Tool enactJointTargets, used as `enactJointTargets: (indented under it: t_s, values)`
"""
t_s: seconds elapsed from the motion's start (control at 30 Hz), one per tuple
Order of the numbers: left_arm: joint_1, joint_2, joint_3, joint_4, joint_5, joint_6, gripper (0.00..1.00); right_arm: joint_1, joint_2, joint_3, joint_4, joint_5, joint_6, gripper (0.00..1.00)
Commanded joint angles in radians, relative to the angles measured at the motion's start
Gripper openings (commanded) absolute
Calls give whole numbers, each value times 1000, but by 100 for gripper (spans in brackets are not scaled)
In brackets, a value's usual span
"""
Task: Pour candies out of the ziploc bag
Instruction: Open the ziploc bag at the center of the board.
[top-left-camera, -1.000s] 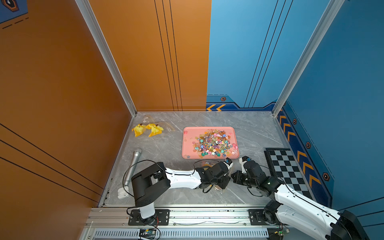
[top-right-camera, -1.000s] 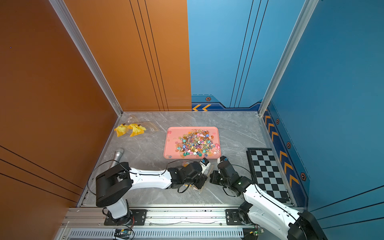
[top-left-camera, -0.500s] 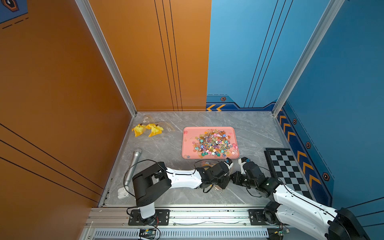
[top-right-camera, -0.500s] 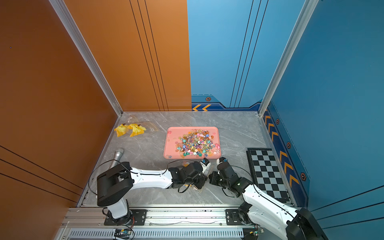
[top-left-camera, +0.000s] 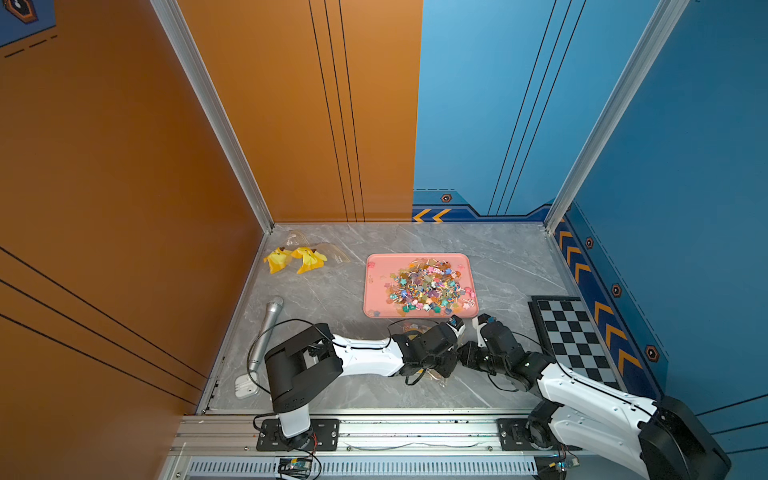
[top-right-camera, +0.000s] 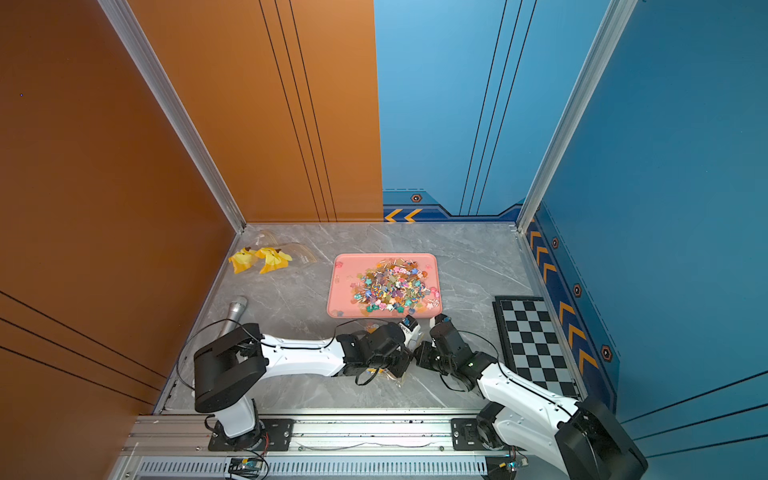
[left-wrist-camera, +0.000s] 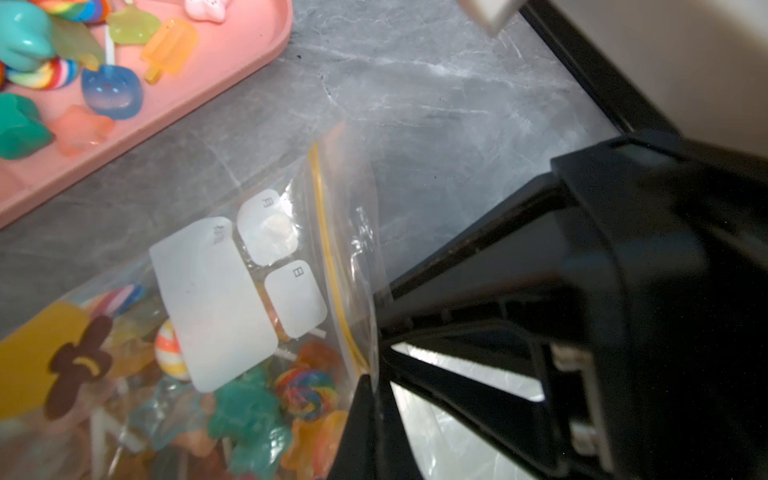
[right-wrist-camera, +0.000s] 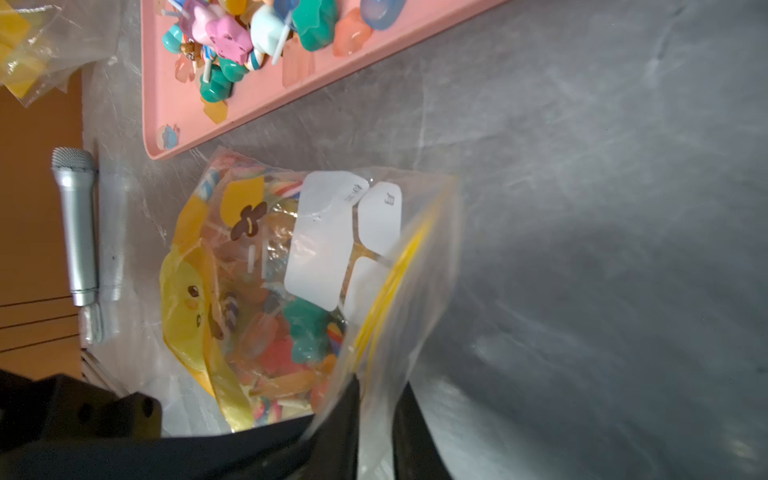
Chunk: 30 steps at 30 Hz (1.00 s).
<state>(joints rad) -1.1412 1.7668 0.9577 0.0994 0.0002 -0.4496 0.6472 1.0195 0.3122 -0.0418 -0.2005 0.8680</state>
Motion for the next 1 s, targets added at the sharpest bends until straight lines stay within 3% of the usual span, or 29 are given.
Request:
enactJointTargets:
  t_s: [0.0, 0.27, 0.43, 0.77, 0.97]
  values:
    - [-11, 5, 10, 29, -6, -9, 0, 7, 6, -5, 39, -23, 17, 1]
    - [13, -90, -75, 42, -134, -6, 0, 12, -86, -4, -74, 31, -14, 0]
    - [69, -180, -161, 86, -148, -17, 0, 41, -106, -13, -122, 59, -30, 0]
    - [75, -253, -179, 78, -195, 13, 0, 46, -105, -15, -133, 83, -31, 0]
    - [74, -327, -124, -45, -248, 81, 0, 46, -163, -13, -191, 105, -37, 0]
